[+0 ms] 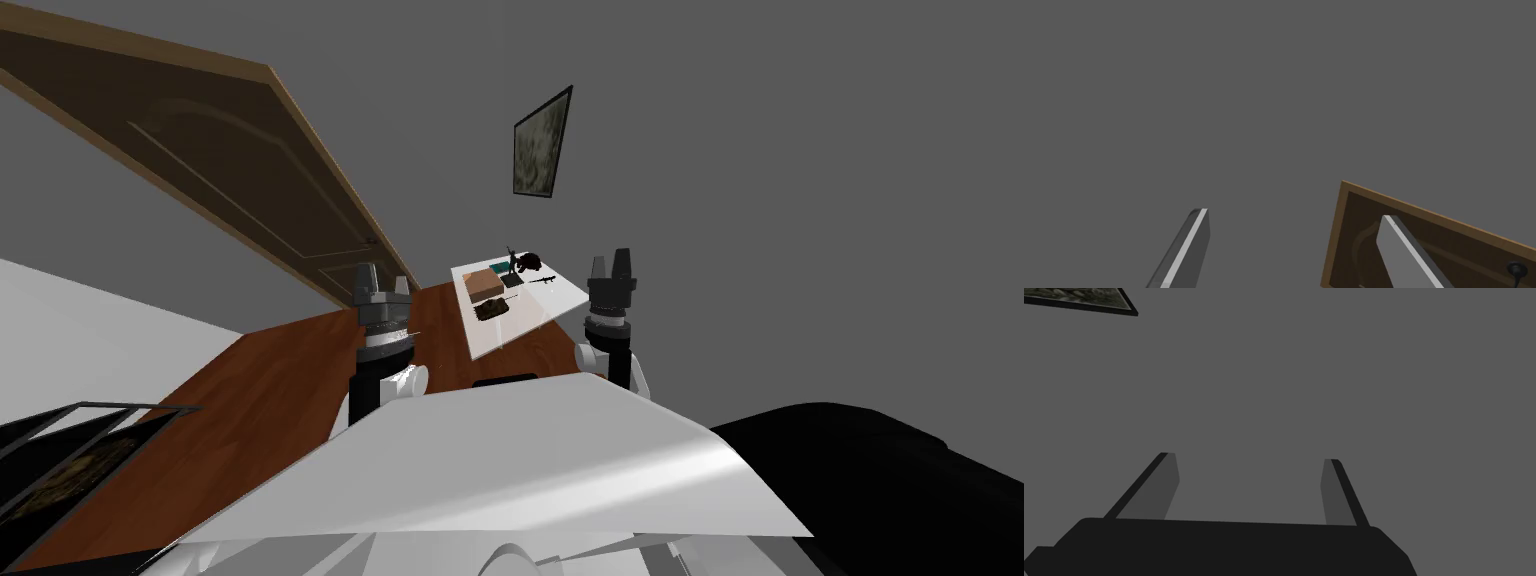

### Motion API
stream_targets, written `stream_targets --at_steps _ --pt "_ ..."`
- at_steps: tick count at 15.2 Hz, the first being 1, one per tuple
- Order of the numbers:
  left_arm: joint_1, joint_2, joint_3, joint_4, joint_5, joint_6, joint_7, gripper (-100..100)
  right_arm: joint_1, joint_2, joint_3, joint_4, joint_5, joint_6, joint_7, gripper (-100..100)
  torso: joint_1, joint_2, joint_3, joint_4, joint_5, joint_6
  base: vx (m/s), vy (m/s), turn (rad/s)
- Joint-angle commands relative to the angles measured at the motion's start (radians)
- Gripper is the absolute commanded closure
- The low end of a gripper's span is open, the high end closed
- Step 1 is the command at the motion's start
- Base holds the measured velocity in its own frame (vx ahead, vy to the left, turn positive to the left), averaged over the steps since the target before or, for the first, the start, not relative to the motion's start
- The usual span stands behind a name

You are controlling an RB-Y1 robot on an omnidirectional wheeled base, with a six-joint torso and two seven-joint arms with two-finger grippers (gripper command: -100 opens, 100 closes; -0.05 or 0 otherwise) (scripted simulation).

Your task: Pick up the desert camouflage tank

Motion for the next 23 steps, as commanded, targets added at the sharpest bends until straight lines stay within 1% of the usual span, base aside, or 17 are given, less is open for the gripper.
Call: stream_targets --at_steps 1,3,4,5,6,10,11,12,13,14,15,16,17,19,20,22,23 --pt "-0.001 0.031 0.007 0.007 0.004 0.017 0.002 -100 0.0 0.0 0.0 0.0 0.0 0.0 0.0 0 0.0 0.0 0.0 0.0 0.0 0.0 -0.039 0.015 -0.045" --pt "-0.002 0.074 0.025 0.025 0.014 0.057 0.007 -100 0.0 0.0 0.0 0.0 0.0 0.0 0.0 0 0.002 0.005 0.002 0.001 0.0 0.0 -0.116 0.018 -0.151" --pt "-0.002 0.074 0.025 0.025 0.014 0.057 0.007 -100 0.0 0.0 0.0 0.0 0.0 0.0 0.0 0 0.002 0.007 0.004 0.001 0.0 0.001 -0.107 0.008 -0.111" --pt "-0.004 0.096 0.038 0.037 0.021 0.085 0.011 -100 0.0 0.0 0.0 0.0 0.0 0.0 0.0 0 0.001 0.008 0.004 0.002 0.0 0.0 -0.079 0.004 -0.117" --pt "-0.004 0.096 0.038 0.037 0.021 0.085 0.011 -100 0.0 0.0 0.0 0.0 0.0 0.0 0.0 0 0.001 0.007 0.004 0.002 0.0 0.0 -0.054 -0.001 -0.102" --pt "-0.009 0.135 0.07 0.067 0.037 0.154 0.021 -100 0.0 0.0 0.0 0.0 0.0 0.0 0.0 0 -0.001 0.003 0.002 0.001 0.0 0.001 -0.032 -0.016 -0.174" --pt "-0.012 0.154 0.09 0.085 0.047 0.189 0.027 -100 0.0 0.0 0.0 0.0 0.0 0.0 0.0 0 -0.001 0.002 0.001 0.001 0.0 0.0 -0.021 -0.024 -0.182" --pt "-0.012 0.154 0.09 0.085 0.047 0.195 0.027 -100 0.0 0.0 0.0 0.0 0.0 0.0 0.0 0 -0.001 0.002 0.001 0.0 0.0 0.001 -0.018 -0.023 -0.163" --pt "-0.015 0.172 0.112 0.105 0.058 0.238 0.035 -100 0.0 0.0 0.0 0.0 0.0 0.0 0.0 0 -0.001 0.002 0.001 0.0 0.0 0.0 -0.019 -0.032 -0.25" --pt "-0.015 0.172 0.112 0.105 0.058 0.239 0.035 -100 0.0 0.0 0.0 0.0 0.0 0.0 0.0 0 -0.001 0.002 0.001 0.0 0.0 0.001 -0.015 -0.03 -0.21" --pt "-0.019 0.189 0.135 0.126 0.069 0.278 0.043 -100 0.0 0.0 0.0 0.0 0.0 0.0 0.0 0 -0.001 0.001 0.001 0.0 0.0 0.0 -0.007 -0.036 -0.257" --pt "-0.019 0.189 0.135 0.126 0.069 0.287 0.043 -100 0.0 0.0 0.0 0.0 0.0 0.0 0.0 0 -0.002 0.001 0.001 0.0 0.0 0.001 -0.003 -0.032 -0.207" --pt "-0.023 0.207 0.161 0.149 0.08 0.312 0.051 -100 0.0 0.0 0.0 0.0 0.0 0.0 0.0 0 -0.002 0.001 0.0 0.0 0.0 0.0 -0.003 -0.038 -0.226" --pt "-0.023 0.207 0.161 0.149 0.08 0.338 0.051 -100 0.0 0.0 0.0 0.0 0.0 0.0 0.0 0 -0.002 0.0 0.0 0.0 0.0 0.001 0.002 -0.031 -0.144" --pt "-0.028 0.223 0.189 0.174 0.093 0.367 0.061 -100 0.0 0.0 0.0 0.0 0.0 0.0 0.0 0 -0.001 0.0 0.0 0.0 0.0 0.0 0.006 -0.032 -0.16" --pt "-0.028 0.223 0.189 0.174 0.093 0.391 0.061 -100 0.0 0.0 0.0 0.0 0.0 0.0 0.0 0 -0.002 0.0 0.0 0.0 0.0 0.001 0.008 -0.027 -0.164" --pt "-0.033 0.239 0.218 0.2 0.106 0.426 0.071 -100 0.0 0.0 0.0 0.0 0.0 0.0 0.0 0 -0.001 0.0 0.0 0.0 0.0 0.0 0.012 -0.032 -0.285"
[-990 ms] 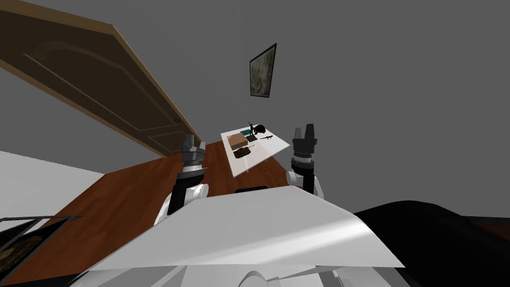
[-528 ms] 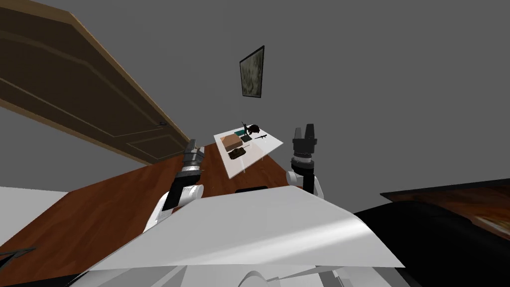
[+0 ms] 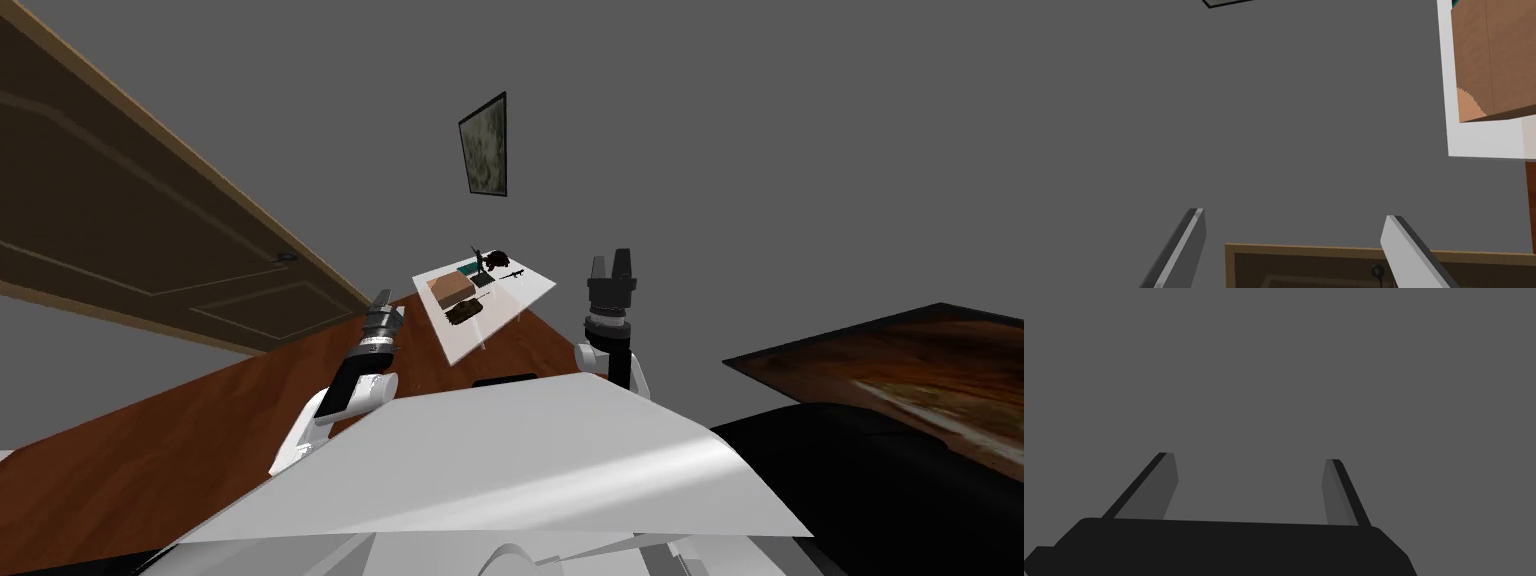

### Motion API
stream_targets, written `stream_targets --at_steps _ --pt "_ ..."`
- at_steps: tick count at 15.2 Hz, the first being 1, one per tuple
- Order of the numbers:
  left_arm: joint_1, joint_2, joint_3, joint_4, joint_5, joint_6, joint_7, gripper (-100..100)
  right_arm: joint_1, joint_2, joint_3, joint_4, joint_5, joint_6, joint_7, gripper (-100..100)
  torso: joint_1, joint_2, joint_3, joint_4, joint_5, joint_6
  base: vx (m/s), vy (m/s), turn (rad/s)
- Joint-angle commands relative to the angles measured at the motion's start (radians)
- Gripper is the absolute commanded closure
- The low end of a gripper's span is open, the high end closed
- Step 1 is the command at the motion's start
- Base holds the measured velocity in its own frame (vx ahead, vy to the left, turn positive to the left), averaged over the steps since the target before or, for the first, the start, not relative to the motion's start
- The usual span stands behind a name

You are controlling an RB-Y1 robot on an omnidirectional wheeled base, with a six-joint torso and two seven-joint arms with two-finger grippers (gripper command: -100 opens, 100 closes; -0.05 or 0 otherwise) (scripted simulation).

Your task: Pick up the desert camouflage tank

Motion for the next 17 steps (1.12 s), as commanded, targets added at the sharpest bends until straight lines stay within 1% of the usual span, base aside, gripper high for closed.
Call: stream_targets --at_steps 1,3,4,6,7,9,10,12,13,15,16,17 --pt "-0.01 0.014 0.023 0.017 0.01 0.05 0.009 -100 0.0 0.0 0.0 0.0 0.0 0.0 0.0 0 0.0 0.0 0.0 0.0 0.0 0.0 0.015 -0.031 -0.238" --pt "-0.01 0.014 0.023 0.017 0.01 0.059 0.009 -100 0.0 0.0 0.0 0.0 0.0 0.0 0.0 0 0.0 0.0 0.0 0.0 0.0 -0.001 0.009 -0.013 -0.023" --pt "-0.015 0.03 0.054 0.044 0.023 0.095 0.02 -100 0.0 0.0 0.0 0.0 0.0 0.0 0.0 0 0.001 0.0 0.0 0.0 0.0 -0.001 0.012 -0.027 -0.191" --pt "-0.015 0.03 0.054 0.044 0.023 0.118 0.02 -100 0.0 0.0 0.0 0.0 0.0 0.0 0.0 0 0.0 0.0 0.0 0.0 0.0 0.0 0.017 -0.024 -0.179" --pt "-0.02 0.045 0.086 0.073 0.037 0.146 0.032 -100 0.0 0.0 0.0 0.0 0.0 0.0 0.0 0 0.001 0.0 0.0 0.0 0.0 -0.001 0.019 -0.027 -0.26" --pt "-0.02 0.045 0.086 0.073 0.037 0.178 0.032 -100 0.0 0.0 0.0 0.0 0.0 0.0 0.0 0 0.0 -0.001 0.0 0.0 0.0 0.0 0.019 -0.024 -0.173" --pt "-0.026 0.059 0.119 0.102 0.051 0.202 0.044 -100 0.0 0.0 0.0 0.0 0.0 0.0 0.0 0 0.0 -0.001 0.0 0.0 0.0 -0.001 0.025 -0.034 -0.231" --pt "-0.026 0.059 0.119 0.102 0.051 0.239 0.044 -100 0.0 0.0 0.0 0.0 0.0 0.0 0.0 0 0.0 -0.001 -0.001 0.0 0.0 0.0 0.028 -0.027 -0.195" --pt "-0.032 0.073 0.154 0.133 0.065 0.266 0.057 -100 0.0 0.0 0.0 0.0 0.0 0.0 0.0 0 0.0 -0.001 -0.001 0.0 0.0 -0.001 0.033 -0.024 -0.247" --pt "-0.032 0.073 0.154 0.133 0.065 0.302 0.057 -100 0.0 0.0 0.0 0.0 0.0 0.0 0.0 0 0.0 -0.002 -0.001 0.0 0.0 0.0 0.03 -0.023 -0.175" --pt "-0.038 0.086 0.189 0.164 0.079 0.327 0.07 -100 0.0 0.0 0.0 0.0 0.0 0.0 0.0 0 0.0 -0.001 -0.001 0.0 0.0 -0.001 0.034 -0.034 -0.23" --pt "-0.038 0.086 0.189 0.164 0.079 0.353 0.07 -100 0.0 0.0 0.0 0.0 0.0 0.0 0.0 0 0.0 -0.002 -0.001 0.0 0.0 0.0 0.038 -0.035 -0.306"
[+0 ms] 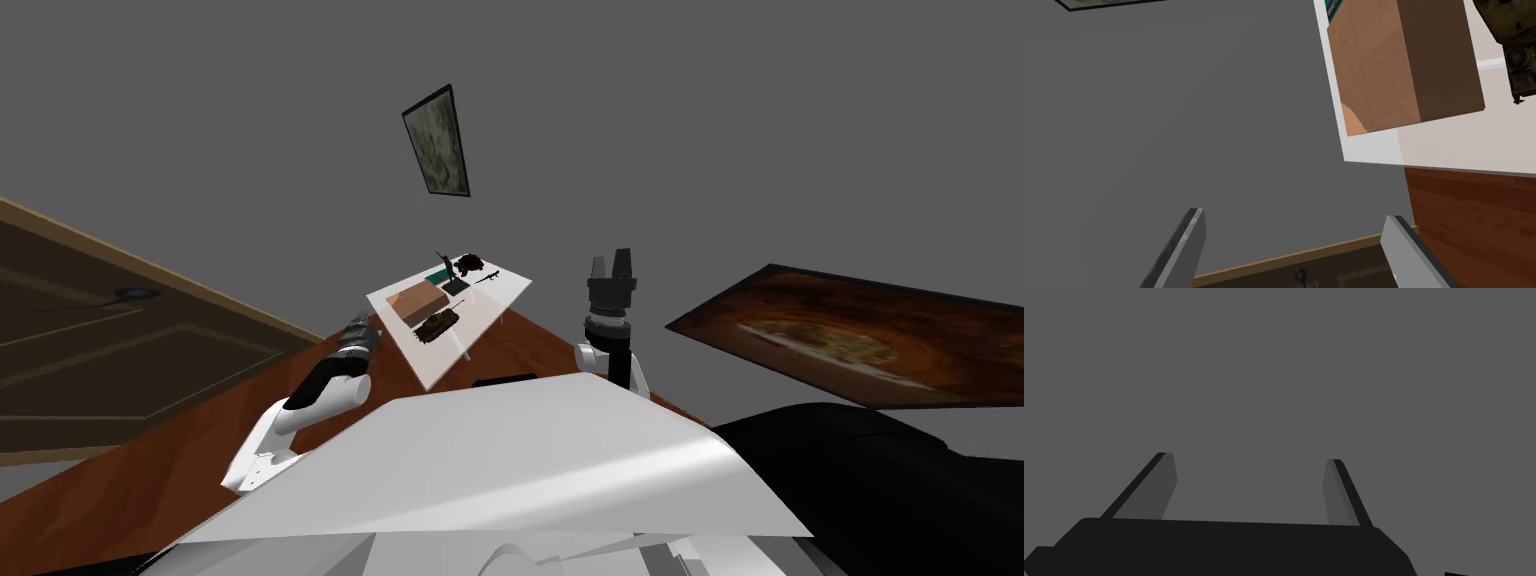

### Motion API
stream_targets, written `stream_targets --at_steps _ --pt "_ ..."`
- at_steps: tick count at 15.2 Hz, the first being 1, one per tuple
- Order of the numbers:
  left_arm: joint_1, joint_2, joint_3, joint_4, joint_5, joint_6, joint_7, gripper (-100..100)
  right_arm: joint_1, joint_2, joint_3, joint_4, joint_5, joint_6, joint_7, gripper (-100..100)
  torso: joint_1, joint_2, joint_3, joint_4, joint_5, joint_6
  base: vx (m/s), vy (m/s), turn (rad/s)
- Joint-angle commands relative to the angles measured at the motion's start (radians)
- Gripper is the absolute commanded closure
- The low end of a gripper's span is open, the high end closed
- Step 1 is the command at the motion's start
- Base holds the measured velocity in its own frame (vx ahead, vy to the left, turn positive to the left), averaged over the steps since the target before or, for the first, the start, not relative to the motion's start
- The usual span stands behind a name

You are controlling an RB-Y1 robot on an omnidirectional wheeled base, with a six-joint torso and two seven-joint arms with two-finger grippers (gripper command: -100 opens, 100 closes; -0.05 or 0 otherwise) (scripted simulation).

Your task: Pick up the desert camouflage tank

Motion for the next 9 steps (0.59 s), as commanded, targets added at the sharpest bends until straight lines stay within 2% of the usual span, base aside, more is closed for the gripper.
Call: stream_targets --at_steps 1,2,3,5,6,8,9 --pt "0.008 0.004 0.011 0.009 0.007 0.039 0.005 -100 0.0 0.0 0.0 0.0 0.0 0.0 0.0 0 0.0 0.0 0.0 0.0 0.0 0.0 0.027 -0.019 -0.129" --pt "0.002 0.016 0.047 0.041 0.021 0.071 0.019 -100 0.0 0.0 0.0 0.0 0.0 0.0 0.0 0 0.0 0.0 0.0 0.0 0.0 -0.001 0.04 -0.028 -0.27" --pt "0.002 0.016 0.047 0.041 0.021 0.088 0.019 -100 0.0 0.0 0.0 0.0 0.0 0.0 0.0 0 0.0 0.0 0.0 0.0 0.0 0.0 0.042 -0.025 -0.259" --pt "0.002 0.016 0.047 0.041 0.021 0.104 0.019 -100 0.0 0.0 0.0 0.0 0.0 0.0 0.0 0 0.001 0.0 0.0 0.0 0.0 -0.001 0.021 -0.009 -0.029" --pt "-0.003 0.027 0.083 0.073 0.036 0.14 0.033 -100 0.0 0.0 0.0 0.0 0.0 0.0 0.0 0 0.001 0.001 0.001 0.0 0.0 -0.001 0.032 -0.02 -0.201" --pt "-0.003 0.027 0.083 0.073 0.036 0.17 0.033 -100 0.0 0.0 0.0 0.0 0.0 0.0 0.0 0 0.001 0.0 0.0 0.0 0.0 0.0 0.034 -0.019 -0.215" --pt "-0.009 0.037 0.12 0.106 0.05 0.197 0.047 -100 0.0 0.0 0.0 0.0 0.0 0.0 0.0 0 0.001 0.001 0.0 0.0 0.0 -0.001 0.037 -0.026 -0.267"
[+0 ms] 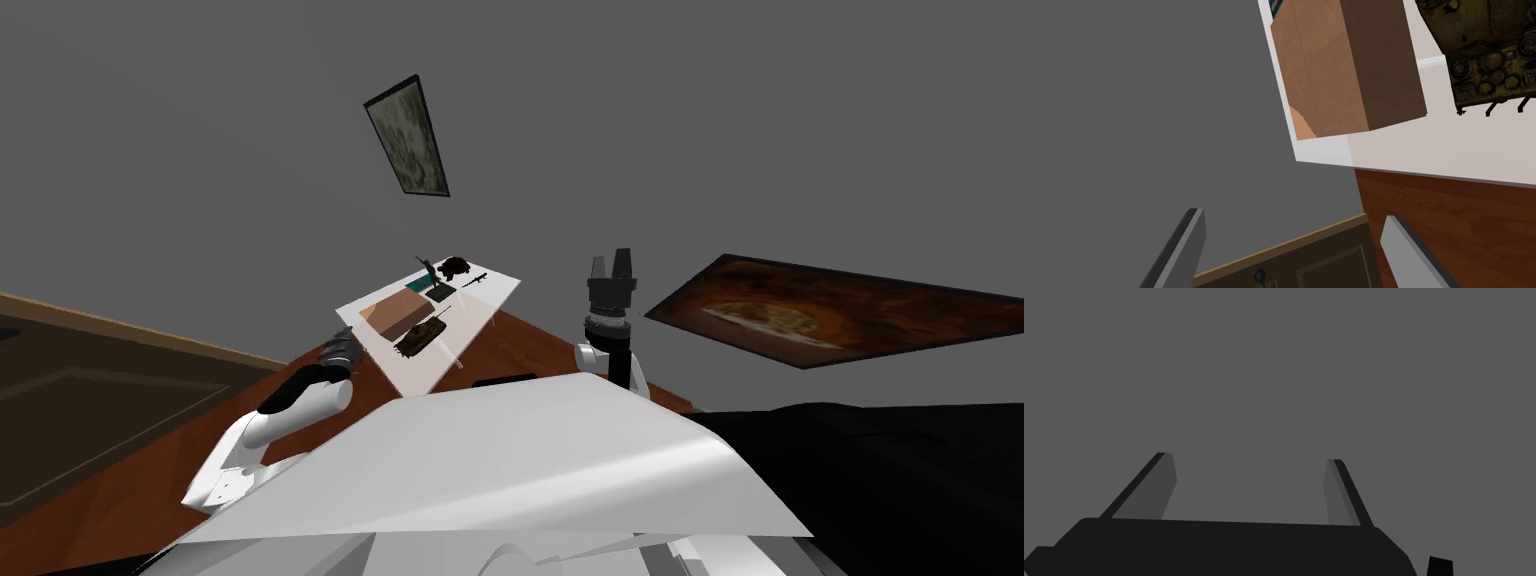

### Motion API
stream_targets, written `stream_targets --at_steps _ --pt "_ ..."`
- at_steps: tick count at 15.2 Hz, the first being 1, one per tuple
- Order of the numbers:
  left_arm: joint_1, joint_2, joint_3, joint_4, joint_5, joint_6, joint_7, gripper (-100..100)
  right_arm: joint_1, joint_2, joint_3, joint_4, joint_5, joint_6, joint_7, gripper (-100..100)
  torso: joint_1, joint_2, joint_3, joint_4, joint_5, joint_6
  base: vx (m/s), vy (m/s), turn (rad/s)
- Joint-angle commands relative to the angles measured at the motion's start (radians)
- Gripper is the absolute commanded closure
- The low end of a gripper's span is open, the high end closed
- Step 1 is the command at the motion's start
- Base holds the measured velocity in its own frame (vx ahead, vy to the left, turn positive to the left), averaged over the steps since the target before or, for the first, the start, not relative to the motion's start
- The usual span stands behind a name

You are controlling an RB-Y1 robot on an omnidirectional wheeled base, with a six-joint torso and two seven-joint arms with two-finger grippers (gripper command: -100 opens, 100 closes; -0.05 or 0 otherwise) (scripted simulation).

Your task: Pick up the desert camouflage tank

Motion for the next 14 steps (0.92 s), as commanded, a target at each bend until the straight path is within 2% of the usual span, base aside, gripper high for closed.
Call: stream_targets --at_steps 1,2,3,5,6,8,9,11,12,14 --pt "-0.001 -0.002 0.025 0.016 0.005 0.05 0.01 -100 0.0 0.0 0.0 0.0 0.0 0.0 0.0 0 0.0 0.0 0.0 0.0 0.0 0.0 0.048 -0.023 -0.273" --pt "-0.001 -0.002 0.025 0.016 0.005 0.071 0.01 -100 0.0 0.0 0.0 0.0 0.0 0.0 0.0 0 0.0 -0.001 0.0 0.0 0.0 0.0 0.04 -0.008 -0.106" --pt "-0.007 0.007 0.061 0.05 0.019 0.096 0.025 -100 0.0 0.0 0.0 0.0 0.0 0.0 0.0 0 0.0 0.0 0.0 0.0 0.0 -0.001 0.053 -0.017 -0.269" --pt "-0.007 0.007 0.061 0.05 0.019 0.138 0.025 -100 0.0 0.0 0.0 0.0 0.0 0.0 0.0 0 0.0 -0.001 -0.001 0.0 0.0 0.0 0.048 -0.013 -0.197" --pt "-0.012 0.014 0.098 0.083 0.033 0.161 0.04 -100 0.0 0.0 0.0 0.0 0.0 0.0 0.0 0 0.0 -0.001 -0.001 0.0 0.0 -0.001 0.048 -0.022 -0.239" --pt "-0.012 0.014 0.098 0.083 0.033 0.204 0.04 -100 0.0 0.0 0.0 0.0 0.0 0.0 0.0 0 0.0 -0.001 -0.001 0.0 0.0 0.0 0.044 -0.009 -0.187" --pt "-0.017 0.021 0.134 0.117 0.047 0.229 0.054 -100 0.0 0.0 0.0 0.0 0.0 0.0 0.0 0 0.0 0.0 0.0 0.0 0.0 -0.001 0.047 -0.009 -0.275" --pt "-0.017 0.021 0.134 0.117 0.047 0.271 0.054 -100 0.0 0.0 0.0 0.0 0.0 0.0 0.0 0 0.001 -0.001 -0.001 0.0 0.0 0.0 0.045 -0.006 -0.179" --pt "-0.021 0.026 0.17 0.151 0.061 0.294 0.069 -100 0.0 0.0 0.0 0.0 0.0 0.0 0.0 0 0.001 -0.001 0.0 0.0 0.0 -0.001 0.05 -0.016 -0.285" --pt "-0.021 0.026 0.17 0.151 0.061 0.336 0.069 -100 0.0 0.0 0.0 0.0 0.0 0.0 0.0 0 0.0 -0.001 -0.001 0.0 0.0 0.0 0.054 -0.003 -0.17"
